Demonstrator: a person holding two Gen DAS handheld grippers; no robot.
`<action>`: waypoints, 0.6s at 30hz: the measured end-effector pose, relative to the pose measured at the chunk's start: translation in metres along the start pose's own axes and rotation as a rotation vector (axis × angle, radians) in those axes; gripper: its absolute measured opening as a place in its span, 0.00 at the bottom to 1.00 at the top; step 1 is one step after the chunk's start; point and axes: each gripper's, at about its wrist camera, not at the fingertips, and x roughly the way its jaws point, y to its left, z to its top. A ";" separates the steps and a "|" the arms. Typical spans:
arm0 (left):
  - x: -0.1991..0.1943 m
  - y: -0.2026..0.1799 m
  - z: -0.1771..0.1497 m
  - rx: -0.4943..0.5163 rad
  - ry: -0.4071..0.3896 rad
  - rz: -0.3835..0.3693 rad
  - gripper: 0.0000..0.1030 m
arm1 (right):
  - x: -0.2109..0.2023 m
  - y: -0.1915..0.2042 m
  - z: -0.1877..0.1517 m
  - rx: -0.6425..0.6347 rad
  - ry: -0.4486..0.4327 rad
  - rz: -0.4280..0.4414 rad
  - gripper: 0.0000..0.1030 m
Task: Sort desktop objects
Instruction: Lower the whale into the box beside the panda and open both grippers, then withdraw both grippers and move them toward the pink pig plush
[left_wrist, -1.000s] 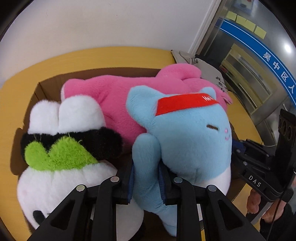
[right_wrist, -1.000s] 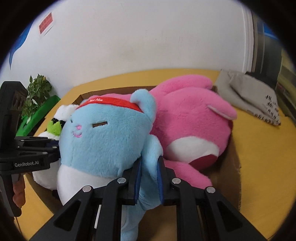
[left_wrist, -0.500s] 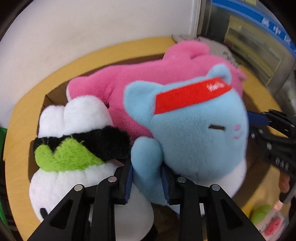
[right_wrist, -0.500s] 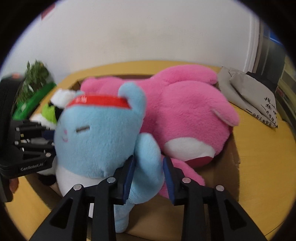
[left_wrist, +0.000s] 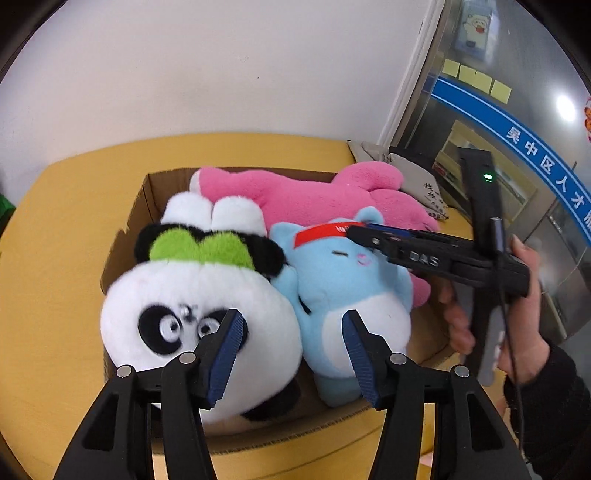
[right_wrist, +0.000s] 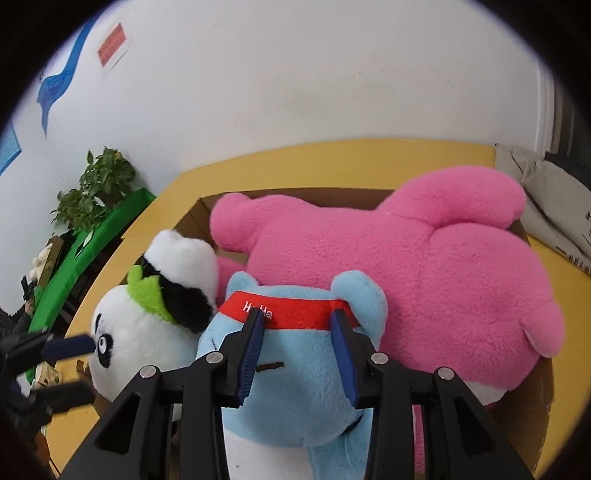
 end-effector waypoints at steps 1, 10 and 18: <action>-0.003 -0.002 -0.005 -0.004 -0.003 -0.010 0.58 | -0.001 0.002 -0.001 -0.013 -0.002 -0.013 0.35; -0.050 -0.045 -0.043 -0.019 -0.083 0.001 0.96 | -0.123 0.005 -0.037 -0.044 -0.125 -0.061 0.78; -0.102 -0.093 -0.083 0.037 -0.172 0.066 1.00 | -0.213 0.038 -0.119 -0.022 -0.185 -0.212 0.78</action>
